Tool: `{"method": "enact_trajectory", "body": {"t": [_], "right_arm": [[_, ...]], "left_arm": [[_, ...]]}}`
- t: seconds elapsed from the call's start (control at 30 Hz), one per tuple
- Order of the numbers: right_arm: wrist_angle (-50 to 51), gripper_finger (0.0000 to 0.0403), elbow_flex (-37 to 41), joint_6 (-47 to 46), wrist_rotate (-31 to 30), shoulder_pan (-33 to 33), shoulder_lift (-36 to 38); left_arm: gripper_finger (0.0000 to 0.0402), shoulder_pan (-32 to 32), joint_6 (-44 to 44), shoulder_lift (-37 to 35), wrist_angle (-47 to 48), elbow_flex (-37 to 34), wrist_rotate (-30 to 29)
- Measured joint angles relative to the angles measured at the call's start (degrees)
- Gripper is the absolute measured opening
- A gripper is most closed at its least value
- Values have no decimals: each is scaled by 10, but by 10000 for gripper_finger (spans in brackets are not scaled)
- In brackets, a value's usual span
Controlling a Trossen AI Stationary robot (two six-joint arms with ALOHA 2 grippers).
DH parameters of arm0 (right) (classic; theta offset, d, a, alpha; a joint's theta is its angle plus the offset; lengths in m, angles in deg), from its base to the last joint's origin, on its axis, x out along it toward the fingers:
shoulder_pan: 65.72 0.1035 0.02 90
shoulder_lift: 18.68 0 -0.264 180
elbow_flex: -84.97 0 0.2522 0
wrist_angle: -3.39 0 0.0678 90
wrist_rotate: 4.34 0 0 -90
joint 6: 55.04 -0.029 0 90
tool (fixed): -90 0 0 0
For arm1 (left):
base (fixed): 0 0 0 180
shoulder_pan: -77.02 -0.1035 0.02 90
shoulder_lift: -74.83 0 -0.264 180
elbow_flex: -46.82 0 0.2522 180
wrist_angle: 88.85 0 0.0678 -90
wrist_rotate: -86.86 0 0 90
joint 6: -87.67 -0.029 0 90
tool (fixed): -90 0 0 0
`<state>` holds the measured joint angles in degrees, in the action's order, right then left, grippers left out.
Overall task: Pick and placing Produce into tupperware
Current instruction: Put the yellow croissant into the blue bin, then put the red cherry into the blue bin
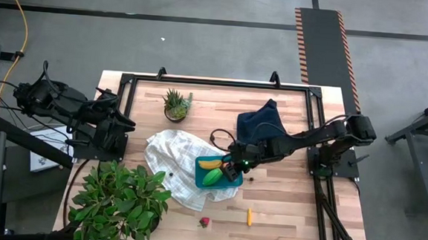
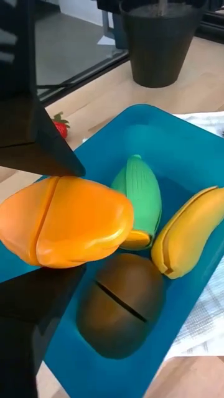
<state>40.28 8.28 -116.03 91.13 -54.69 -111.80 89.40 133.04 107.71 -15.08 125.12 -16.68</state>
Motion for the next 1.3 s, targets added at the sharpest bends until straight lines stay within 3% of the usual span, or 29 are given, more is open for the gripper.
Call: {"method": "enact_trajectory", "body": {"t": [0.83,1.3], "right_arm": [[-20,240,0,13,12,0,0],[-239,240,0,40,11,-47,8]], "left_arm": [[111,0,0,0,0,0,0],[111,0,-1,0,2,0,0]]}}
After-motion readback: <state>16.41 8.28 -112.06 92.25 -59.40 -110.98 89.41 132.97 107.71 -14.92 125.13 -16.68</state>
